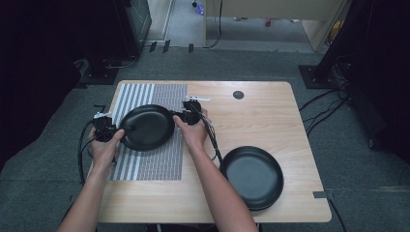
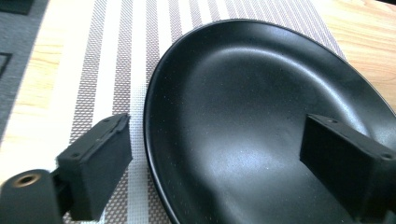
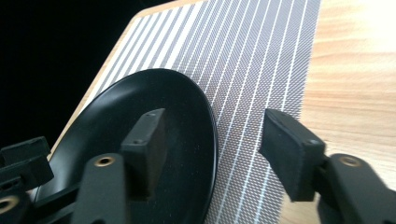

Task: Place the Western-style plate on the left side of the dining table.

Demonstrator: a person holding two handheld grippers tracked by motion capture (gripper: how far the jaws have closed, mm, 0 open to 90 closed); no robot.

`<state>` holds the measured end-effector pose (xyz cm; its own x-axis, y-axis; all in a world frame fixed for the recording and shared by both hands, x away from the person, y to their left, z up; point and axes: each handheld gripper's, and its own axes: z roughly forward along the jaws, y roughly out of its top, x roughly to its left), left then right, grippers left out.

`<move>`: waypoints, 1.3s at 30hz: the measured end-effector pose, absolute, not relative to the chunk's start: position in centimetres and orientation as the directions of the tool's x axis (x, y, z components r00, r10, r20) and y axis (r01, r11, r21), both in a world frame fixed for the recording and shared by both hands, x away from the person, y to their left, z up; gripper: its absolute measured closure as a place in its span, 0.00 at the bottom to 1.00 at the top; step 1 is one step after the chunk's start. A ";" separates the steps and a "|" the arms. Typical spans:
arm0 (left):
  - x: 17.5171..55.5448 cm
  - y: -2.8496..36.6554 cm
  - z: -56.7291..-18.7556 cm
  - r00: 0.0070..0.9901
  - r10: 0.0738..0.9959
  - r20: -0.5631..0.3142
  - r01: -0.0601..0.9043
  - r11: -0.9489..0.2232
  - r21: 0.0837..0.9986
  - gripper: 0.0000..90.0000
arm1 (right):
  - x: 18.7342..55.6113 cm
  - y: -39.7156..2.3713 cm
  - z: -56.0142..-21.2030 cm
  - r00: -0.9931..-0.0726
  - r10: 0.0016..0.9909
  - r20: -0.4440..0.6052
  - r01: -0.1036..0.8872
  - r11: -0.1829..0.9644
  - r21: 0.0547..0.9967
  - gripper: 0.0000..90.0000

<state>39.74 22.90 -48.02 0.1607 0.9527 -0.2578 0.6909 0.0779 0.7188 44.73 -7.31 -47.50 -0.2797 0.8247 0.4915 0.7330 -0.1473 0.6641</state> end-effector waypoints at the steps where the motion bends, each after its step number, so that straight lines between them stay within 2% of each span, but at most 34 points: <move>1: 39.6 22.9 -47.9 0.156 0.953 -0.261 0.686 0.086 0.722 0.10 | 44.5 -7.7 -47.1 -0.287 0.826 0.486 0.724 -0.145 0.674 0.38; 3: 39.1 22.9 -47.8 0.156 0.950 -0.271 0.675 0.098 0.731 0.09 | 44.1 -8.1 -46.8 -0.289 0.836 0.466 0.712 -0.137 0.688 0.34; 7: 38.1 22.7 -47.6 0.172 0.942 -0.287 0.657 0.107 0.747 0.03 | 43.1 -9.0 -45.9 -0.300 0.891 0.342 0.694 -0.042 0.718 0.35; 15: 36.5 22.0 -46.8 0.179 0.947 -0.268 0.650 0.090 0.754 0.03 | 41.1 -11.9 -44.2 -0.348 0.864 0.365 0.677 -0.038 0.735 0.33; 20: 35.4 21.6 -46.2 0.188 0.947 -0.261 0.629 0.088 0.772 0.02 | 39.7 -13.2 -43.4 -0.378 0.872 0.310 0.646 0.010 0.763 0.32; 39: 29.9 20.1 -45.6 0.239 0.949 -0.207 0.580 0.031 0.814 0.01 | 35.1 -19.4 -41.4 -0.401 0.876 0.269 0.601 0.030 0.799 0.27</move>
